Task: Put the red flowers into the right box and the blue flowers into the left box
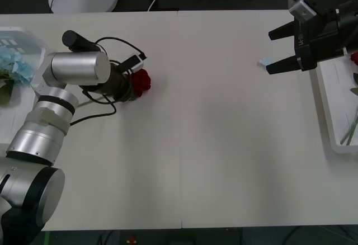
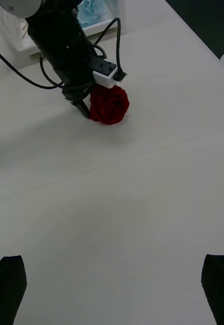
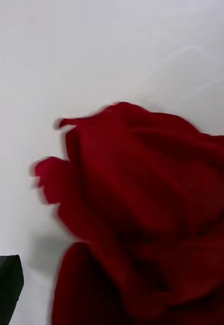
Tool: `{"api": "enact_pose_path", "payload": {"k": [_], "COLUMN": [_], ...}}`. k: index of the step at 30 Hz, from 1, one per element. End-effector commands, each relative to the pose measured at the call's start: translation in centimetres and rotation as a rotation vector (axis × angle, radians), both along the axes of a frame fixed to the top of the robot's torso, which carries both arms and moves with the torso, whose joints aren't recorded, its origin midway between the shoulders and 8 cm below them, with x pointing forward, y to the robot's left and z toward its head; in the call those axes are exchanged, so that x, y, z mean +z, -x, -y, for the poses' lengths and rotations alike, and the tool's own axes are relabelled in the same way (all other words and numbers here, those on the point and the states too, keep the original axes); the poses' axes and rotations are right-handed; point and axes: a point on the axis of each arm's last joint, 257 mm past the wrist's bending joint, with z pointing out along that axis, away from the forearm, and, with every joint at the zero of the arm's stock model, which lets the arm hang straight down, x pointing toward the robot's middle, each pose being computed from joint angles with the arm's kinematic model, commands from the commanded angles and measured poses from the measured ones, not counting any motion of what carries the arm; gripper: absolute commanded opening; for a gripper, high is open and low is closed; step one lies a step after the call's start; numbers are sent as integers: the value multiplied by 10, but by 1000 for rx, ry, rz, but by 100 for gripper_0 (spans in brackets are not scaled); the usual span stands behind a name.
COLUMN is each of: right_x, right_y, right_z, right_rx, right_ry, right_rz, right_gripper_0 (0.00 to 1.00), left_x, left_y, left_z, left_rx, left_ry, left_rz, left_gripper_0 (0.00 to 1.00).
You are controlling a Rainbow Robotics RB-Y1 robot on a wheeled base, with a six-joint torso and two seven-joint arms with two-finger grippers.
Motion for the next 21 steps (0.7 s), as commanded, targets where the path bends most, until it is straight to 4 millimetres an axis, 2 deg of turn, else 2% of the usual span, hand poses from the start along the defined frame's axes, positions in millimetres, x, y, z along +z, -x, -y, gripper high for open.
{"api": "enact_pose_path", "payload": {"k": [1,5,7,9,10,21], "right_x": [0,-1,-1,-1,0,-1], "right_y": [1,2,2,2,1,2], "right_z": [-9,-8,-8,-8,-9,-9], "right_rx": [12,12,12,12,12,13], "right_ry": [-22,-21,-22,-21,-22,-22], "right_rz": [-2,-5,-4,-5,-2,-3], "right_gripper_0": [100,100,100,100,100,100], "left_x": [-21,-25,-24,-22,-21,-20], "left_y": [28,40,39,35,34,32], "left_z": [9,5,2,0,-1,0], "left_rx": [-47,-61,-62,-58,-54,-52], "left_ry": [29,33,29,28,30,43], "left_rz": [-119,-172,-170,-154,-150,-141], "left_gripper_0": [98,98,67,10,0,0]}}
